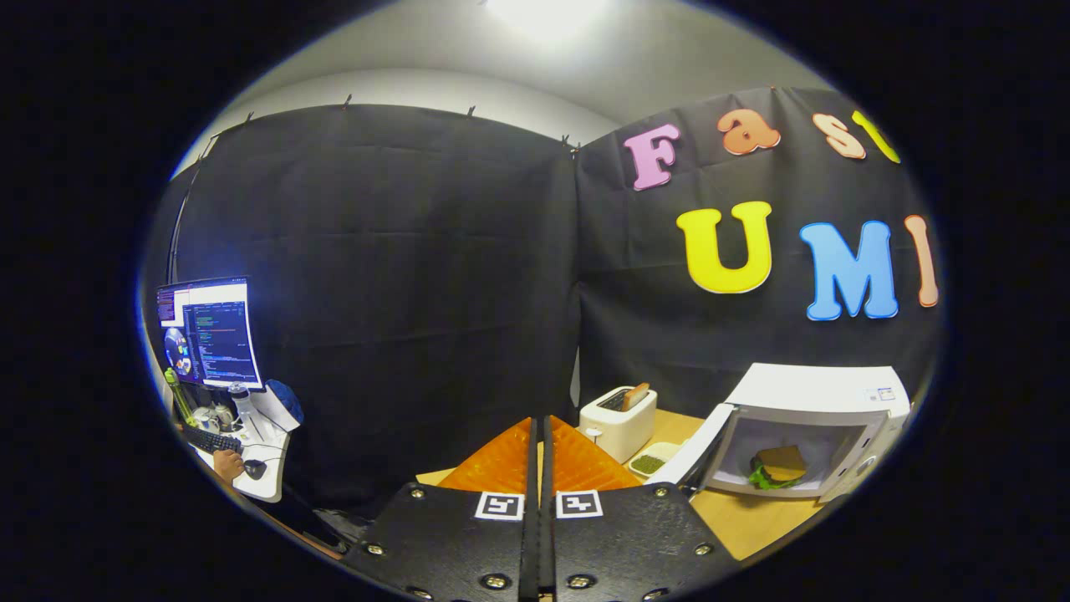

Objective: Open the microwave, put the food inside, and close the microwave door.

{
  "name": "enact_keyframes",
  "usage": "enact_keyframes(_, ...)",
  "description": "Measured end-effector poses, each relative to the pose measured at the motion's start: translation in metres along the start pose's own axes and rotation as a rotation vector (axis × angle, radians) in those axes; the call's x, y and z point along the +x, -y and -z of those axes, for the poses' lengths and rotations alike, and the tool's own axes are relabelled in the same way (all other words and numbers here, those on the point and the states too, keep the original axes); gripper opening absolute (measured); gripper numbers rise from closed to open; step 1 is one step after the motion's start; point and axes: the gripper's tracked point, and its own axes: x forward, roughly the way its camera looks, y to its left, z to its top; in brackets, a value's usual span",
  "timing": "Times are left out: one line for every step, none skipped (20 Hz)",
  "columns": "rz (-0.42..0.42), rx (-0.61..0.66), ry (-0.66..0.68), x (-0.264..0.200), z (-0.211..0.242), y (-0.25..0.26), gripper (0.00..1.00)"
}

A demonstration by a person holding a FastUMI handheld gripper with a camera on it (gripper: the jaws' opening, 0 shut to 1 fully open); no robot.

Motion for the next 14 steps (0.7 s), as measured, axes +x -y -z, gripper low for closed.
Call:
enact_keyframes(-0.022,0.016,-0.026,0.007,0.010,-0.007,0.00)
enact_keyframes(-0.041,0.033,-0.055,0.014,0.023,-0.012,0.00)
enact_keyframes(-0.055,0.050,-0.087,0.019,0.037,-0.016,0.00)
enact_keyframes(-0.064,0.065,-0.121,0.022,0.050,-0.020,0.00)
enact_keyframes(-0.070,0.077,-0.150,0.025,0.063,-0.022,0.00)
enact_keyframes(-0.072,0.088,-0.177,0.028,0.074,-0.023,0.00)
enact_keyframes(-0.075,0.098,-0.202,0.031,0.086,-0.023,0.00)
enact_keyframes(-0.071,0.103,-0.222,0.032,0.095,-0.021,0.00)
enact_keyframes(-0.064,0.105,-0.240,0.033,0.103,-0.018,0.00)
enact_keyframes(-0.053,0.110,-0.260,0.034,0.113,-0.015,0.00)
enact_keyframes(-0.042,0.116,-0.278,0.034,0.122,-0.011,0.00)
enact_keyframes(-0.030,0.122,-0.294,0.034,0.129,-0.007,0.00)
enact_keyframes(-0.015,0.126,-0.309,0.033,0.134,-0.002,0.00)
enact_keyframes(-0.006,0.133,-0.327,0.031,0.140,0.004,0.00)
